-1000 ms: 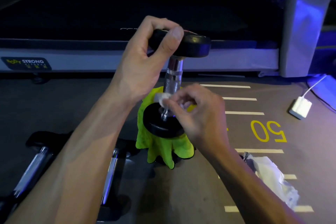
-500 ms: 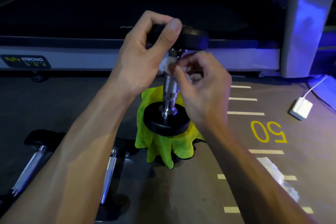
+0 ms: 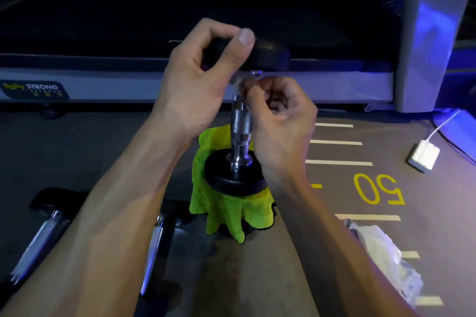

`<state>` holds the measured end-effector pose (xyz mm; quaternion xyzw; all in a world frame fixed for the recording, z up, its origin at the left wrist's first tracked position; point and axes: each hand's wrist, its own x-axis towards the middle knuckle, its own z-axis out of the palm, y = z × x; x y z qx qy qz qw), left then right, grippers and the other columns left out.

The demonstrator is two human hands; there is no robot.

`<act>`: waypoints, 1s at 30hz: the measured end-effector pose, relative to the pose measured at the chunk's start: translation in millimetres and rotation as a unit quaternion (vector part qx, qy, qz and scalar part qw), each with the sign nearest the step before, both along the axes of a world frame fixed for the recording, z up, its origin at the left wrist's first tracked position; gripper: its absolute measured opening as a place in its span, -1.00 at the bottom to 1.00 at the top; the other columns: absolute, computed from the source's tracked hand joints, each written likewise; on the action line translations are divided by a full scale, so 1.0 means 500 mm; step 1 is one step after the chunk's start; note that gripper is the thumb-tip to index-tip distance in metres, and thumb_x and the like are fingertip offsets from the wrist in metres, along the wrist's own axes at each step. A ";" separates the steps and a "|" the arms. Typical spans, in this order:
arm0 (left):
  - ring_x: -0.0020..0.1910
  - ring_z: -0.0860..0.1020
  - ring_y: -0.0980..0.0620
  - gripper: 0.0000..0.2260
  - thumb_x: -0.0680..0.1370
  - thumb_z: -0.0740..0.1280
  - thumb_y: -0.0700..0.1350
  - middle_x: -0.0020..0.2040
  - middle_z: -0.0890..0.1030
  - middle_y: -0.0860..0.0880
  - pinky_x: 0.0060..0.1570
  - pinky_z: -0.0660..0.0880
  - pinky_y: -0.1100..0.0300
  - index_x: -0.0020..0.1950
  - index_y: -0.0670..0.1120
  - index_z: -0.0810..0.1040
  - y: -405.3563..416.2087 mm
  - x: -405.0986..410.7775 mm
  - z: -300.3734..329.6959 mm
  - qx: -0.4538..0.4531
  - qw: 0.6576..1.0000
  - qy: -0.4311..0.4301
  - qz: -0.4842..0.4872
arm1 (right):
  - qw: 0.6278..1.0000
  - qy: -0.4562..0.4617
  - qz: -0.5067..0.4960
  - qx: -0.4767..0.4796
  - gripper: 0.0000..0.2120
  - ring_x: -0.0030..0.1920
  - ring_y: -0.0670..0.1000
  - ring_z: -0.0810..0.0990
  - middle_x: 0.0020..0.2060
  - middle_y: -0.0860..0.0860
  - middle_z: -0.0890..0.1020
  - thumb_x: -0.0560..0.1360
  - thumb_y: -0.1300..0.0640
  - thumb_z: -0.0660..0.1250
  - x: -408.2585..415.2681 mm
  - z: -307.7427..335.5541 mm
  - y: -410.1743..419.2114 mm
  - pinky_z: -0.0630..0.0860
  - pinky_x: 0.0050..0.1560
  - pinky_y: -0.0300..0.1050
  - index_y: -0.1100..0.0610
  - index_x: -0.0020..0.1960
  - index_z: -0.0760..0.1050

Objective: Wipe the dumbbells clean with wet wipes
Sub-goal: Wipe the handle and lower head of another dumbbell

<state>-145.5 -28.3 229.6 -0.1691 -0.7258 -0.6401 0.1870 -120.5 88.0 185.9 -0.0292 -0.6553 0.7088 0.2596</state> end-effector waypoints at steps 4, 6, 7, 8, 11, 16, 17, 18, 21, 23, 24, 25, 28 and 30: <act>-0.13 0.54 0.31 -0.93 0.67 0.36 0.03 -0.11 0.62 0.18 -0.05 0.47 0.36 0.00 0.09 0.58 0.000 -0.002 0.000 -0.005 1.000 -0.004 0.014 | 0.994 -0.038 0.018 -0.099 -0.88 -0.24 -0.08 0.59 -0.29 0.01 0.66 0.56 0.27 0.44 -0.012 -0.003 -0.001 0.54 -0.12 -0.15 0.14 -0.14 0.61; -0.11 0.55 0.30 -0.92 0.67 0.36 0.04 -0.10 0.63 0.19 -0.02 0.48 0.35 0.01 0.08 0.58 0.001 -0.003 0.000 -0.009 1.000 -0.004 0.015 | 0.986 -0.044 0.023 -0.160 -0.92 -0.23 -0.07 0.61 -0.26 0.04 0.68 0.58 0.30 0.42 -0.019 0.002 -0.005 0.56 -0.13 -0.18 0.18 -0.08 0.61; -0.10 0.55 0.30 -0.92 0.67 0.35 0.04 -0.10 0.63 0.19 -0.01 0.48 0.34 0.02 0.07 0.58 0.002 -0.002 0.000 -0.014 1.000 -0.005 0.012 | 0.980 -0.039 0.018 -0.193 -0.94 -0.21 -0.05 0.62 -0.22 0.06 0.70 0.58 0.32 0.41 -0.020 0.004 -0.008 0.58 -0.11 -0.17 0.21 -0.05 0.62; -0.09 0.56 0.28 -0.91 0.67 0.35 0.04 -0.10 0.63 0.18 -0.01 0.49 0.33 0.04 0.07 0.58 0.002 -0.001 0.000 -0.018 1.000 -0.005 0.008 | 0.976 -0.028 0.010 -0.215 -0.96 -0.18 -0.02 0.64 -0.19 0.10 0.71 0.58 0.32 0.42 -0.019 0.006 -0.013 0.60 -0.07 -0.13 0.22 -0.02 0.62; -0.11 0.55 0.29 -0.92 0.68 0.35 0.04 -0.11 0.61 0.18 -0.05 0.46 0.34 0.04 0.07 0.57 0.002 0.002 0.000 -0.025 1.000 0.001 0.009 | 0.990 0.016 -0.029 -0.138 -0.95 -0.18 0.01 0.64 -0.16 0.18 0.72 0.52 0.29 0.46 -0.006 0.006 -0.031 0.61 -0.05 -0.01 0.18 -0.06 0.63; -0.15 0.54 0.31 -0.90 0.66 0.36 0.07 -0.14 0.60 0.19 -0.09 0.45 0.36 0.03 0.07 0.57 -0.002 -0.003 0.004 -0.044 0.999 0.007 0.019 | 0.997 0.051 -0.061 -0.004 -0.92 -0.17 0.08 0.66 -0.19 0.12 0.69 0.49 0.21 0.50 -0.016 0.001 -0.029 0.63 -0.07 0.13 0.12 -0.15 0.61; -0.15 0.55 0.29 -0.90 0.65 0.37 0.08 -0.15 0.61 0.18 -0.07 0.47 0.33 0.01 0.09 0.57 -0.004 -0.004 0.004 -0.041 0.999 0.008 0.020 | 0.997 0.046 -0.049 -0.035 -0.92 -0.17 0.05 0.65 -0.19 0.11 0.70 0.51 0.24 0.48 -0.021 -0.002 -0.027 0.63 -0.06 0.08 0.15 -0.13 0.61; -0.13 0.59 0.22 -0.89 0.64 0.37 0.09 -0.14 0.63 0.14 -0.03 0.52 0.26 0.00 0.09 0.58 -0.006 -0.007 0.003 -0.034 0.999 0.009 0.019 | 0.996 0.036 -0.029 -0.078 -0.92 -0.19 0.01 0.64 -0.20 0.10 0.70 0.54 0.28 0.45 -0.025 -0.004 -0.026 0.62 -0.08 0.01 0.16 -0.11 0.60; 0.03 0.67 -0.20 -0.87 0.61 0.38 0.12 -0.03 0.68 -0.13 0.15 0.62 -0.19 -0.01 0.08 0.58 -0.014 -0.012 -0.003 -0.013 1.000 0.007 -0.004 | 0.977 0.004 0.060 -0.203 -0.94 -0.18 -0.03 0.60 -0.17 0.07 0.68 0.60 0.28 0.41 -0.035 -0.011 -0.019 0.56 -0.10 -0.11 0.16 -0.02 0.60; 0.02 0.68 -0.22 -0.87 0.61 0.37 0.11 -0.04 0.67 -0.07 0.16 0.61 -0.23 -0.01 0.08 0.57 -0.019 -0.013 -0.005 -0.009 1.000 0.011 -0.019 | 0.975 0.012 0.102 -0.196 -0.96 -0.16 -0.04 0.61 -0.14 0.04 0.68 0.59 0.24 0.41 -0.037 -0.016 -0.009 0.55 -0.07 -0.11 0.13 0.01 0.59; -0.01 0.68 -0.09 -0.87 0.62 0.35 0.11 -0.06 0.66 0.03 0.12 0.62 -0.12 -0.01 0.08 0.56 -0.022 -0.013 -0.005 -0.011 1.000 0.010 -0.019 | 0.979 0.017 0.108 -0.170 -0.95 -0.15 -0.05 0.61 -0.14 0.03 0.68 0.58 0.26 0.41 -0.035 -0.019 -0.005 0.56 -0.05 -0.12 0.14 0.01 0.58; -0.05 0.65 0.08 -0.88 0.64 0.34 0.10 -0.10 0.64 0.14 0.05 0.59 0.07 0.00 0.07 0.55 -0.023 -0.012 -0.005 -0.013 1.000 0.006 -0.016 | 0.986 0.018 0.105 -0.132 -0.92 -0.16 -0.07 0.62 -0.16 0.02 0.68 0.58 0.29 0.42 -0.029 -0.021 -0.003 0.56 -0.05 -0.16 0.16 0.01 0.56; -0.19 0.51 0.31 -0.90 0.66 0.33 0.05 -0.21 0.59 0.28 -0.08 0.43 0.31 0.00 0.07 0.55 -0.022 -0.013 -0.006 -0.012 1.000 -0.008 -0.010 | 0.996 0.013 0.086 0.004 -0.84 -0.19 -0.06 0.62 -0.23 -0.01 0.65 0.53 0.34 0.46 0.009 -0.042 0.016 0.58 -0.13 -0.14 0.14 -0.05 0.53; -0.20 0.49 0.30 -0.90 0.64 0.33 0.09 -0.21 0.58 0.28 -0.06 0.42 0.28 -0.01 0.09 0.55 -0.020 -0.012 -0.007 -0.011 1.000 -0.009 -0.008 | 0.991 -0.011 0.082 0.110 -0.81 -0.19 0.01 0.67 -0.23 0.03 0.66 0.50 0.26 0.52 0.043 -0.071 0.036 0.63 -0.14 0.09 0.06 -0.12 0.53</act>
